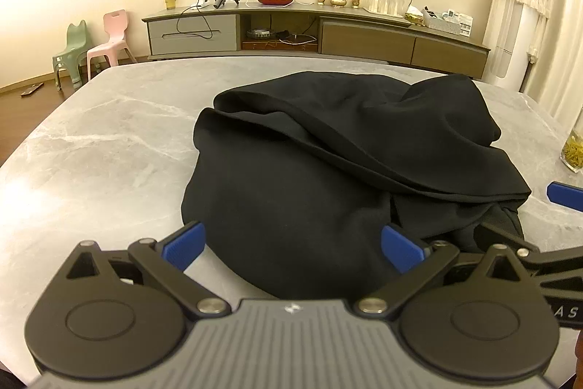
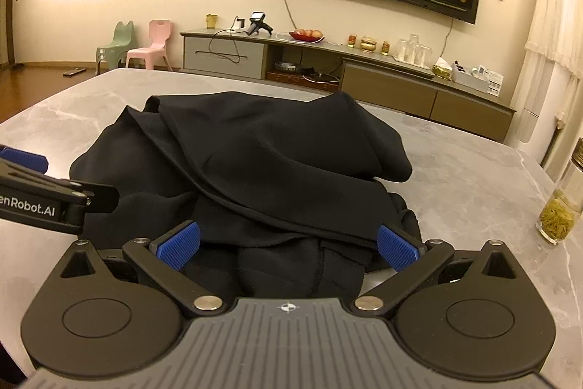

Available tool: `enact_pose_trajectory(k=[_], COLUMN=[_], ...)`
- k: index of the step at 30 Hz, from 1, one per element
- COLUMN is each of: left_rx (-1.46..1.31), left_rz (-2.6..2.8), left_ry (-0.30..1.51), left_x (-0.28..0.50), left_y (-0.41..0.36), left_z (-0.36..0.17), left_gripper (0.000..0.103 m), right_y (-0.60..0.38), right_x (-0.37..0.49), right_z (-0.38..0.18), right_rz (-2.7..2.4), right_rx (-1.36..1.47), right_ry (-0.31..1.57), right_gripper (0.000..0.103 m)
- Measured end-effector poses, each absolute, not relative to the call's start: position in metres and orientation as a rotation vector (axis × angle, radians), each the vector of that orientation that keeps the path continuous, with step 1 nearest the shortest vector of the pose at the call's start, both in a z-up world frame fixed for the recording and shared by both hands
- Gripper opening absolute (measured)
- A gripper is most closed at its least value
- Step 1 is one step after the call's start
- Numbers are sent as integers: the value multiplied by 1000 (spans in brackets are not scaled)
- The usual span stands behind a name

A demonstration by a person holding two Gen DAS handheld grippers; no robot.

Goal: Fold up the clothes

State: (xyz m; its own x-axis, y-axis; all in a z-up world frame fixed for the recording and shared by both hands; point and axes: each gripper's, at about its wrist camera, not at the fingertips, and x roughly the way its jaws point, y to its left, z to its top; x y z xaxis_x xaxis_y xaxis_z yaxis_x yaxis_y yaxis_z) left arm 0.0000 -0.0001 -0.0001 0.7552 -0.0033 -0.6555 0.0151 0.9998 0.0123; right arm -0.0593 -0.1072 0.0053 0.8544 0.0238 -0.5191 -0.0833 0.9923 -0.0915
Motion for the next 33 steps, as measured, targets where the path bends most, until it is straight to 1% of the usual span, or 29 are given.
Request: enact_pose_trajectory(k=[6, 15, 21, 22, 23, 24, 25, 26, 27, 28, 29, 30, 33], left_rx=[18, -30, 18, 9, 0, -9, -18, -19, -18, -19, -18, -10, 3], left_rz=[-4, -8, -45, -55, -65, -74, -76, -81, -86, -89, -92, -93, -92], left_ry=[720, 746, 750, 753, 755, 757, 761, 764, 767, 767, 762, 753, 732], left_x=[0, 2, -1, -2, -2, -2, -2, -2, -2, -2, -3, -5, -9], left_y=[-3, 2, -1, -1, 0, 0, 1, 1, 1, 1, 1, 0, -2], left_z=[0, -5, -2, -2, -2, -2, -3, -3, -4, -3, -2, -1, 2], left_gripper=[103, 103, 103, 96, 77, 65, 41, 23, 15, 4, 2, 1, 0], right_y=[-103, -106, -106, -107, -108, -109, -111, -112, -113, -114, -115, -114, -112], right_x=[-62, -62, -61, -62, -63, -63, -64, -64, -63, -63, -64, -64, -66], right_z=[5, 1, 2, 3, 4, 5, 6, 7, 6, 6, 6, 6, 9], right_rz=[51, 46, 64, 75, 87, 98, 109, 120, 130, 140, 148, 154, 160], right_rx=[-137, -84, -69, -61, -50, -37, -24, -12, -4, 1, 5, 5, 1], right_ry=[542, 523, 532, 532, 534, 539, 545, 553, 564, 573, 578, 580, 564], right_gripper=[102, 102, 102, 102, 98, 86, 75, 51, 33, 26, 13, 3, 0])
